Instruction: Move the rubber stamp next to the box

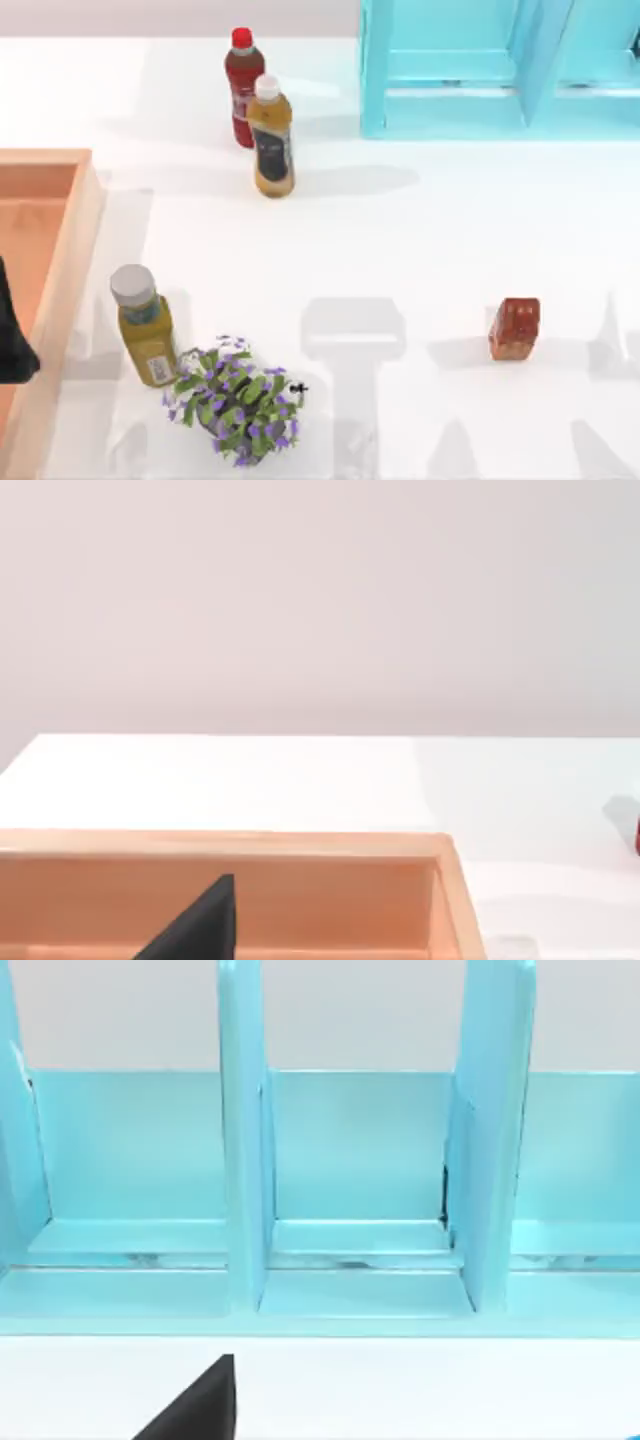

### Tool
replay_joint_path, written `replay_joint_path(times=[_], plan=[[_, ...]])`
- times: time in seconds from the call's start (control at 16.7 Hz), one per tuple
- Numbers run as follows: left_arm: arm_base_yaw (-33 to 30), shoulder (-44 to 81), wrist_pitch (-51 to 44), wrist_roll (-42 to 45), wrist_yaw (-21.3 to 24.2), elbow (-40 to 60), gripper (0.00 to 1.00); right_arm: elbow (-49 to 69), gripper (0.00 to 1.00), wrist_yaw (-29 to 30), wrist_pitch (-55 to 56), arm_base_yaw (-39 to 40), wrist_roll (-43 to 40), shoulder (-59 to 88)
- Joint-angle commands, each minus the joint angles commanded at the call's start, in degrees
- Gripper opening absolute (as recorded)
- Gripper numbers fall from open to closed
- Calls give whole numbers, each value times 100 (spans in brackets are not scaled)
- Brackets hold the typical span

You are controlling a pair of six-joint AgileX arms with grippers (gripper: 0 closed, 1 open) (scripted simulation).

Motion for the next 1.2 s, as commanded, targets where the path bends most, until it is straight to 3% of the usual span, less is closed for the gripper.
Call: replay_joint_path(times=[0.24,0.54,1.2], plan=[[-18,129,-79,-64,-21,109,100,0,100,0,0,0,0,0],[-235,1498,-891,-717,-232,1287,100,0,100,0,0,0,0,0],[-1632,7527,-4259,-3236,-915,6798,100,0,100,0,0,0,0,0]])
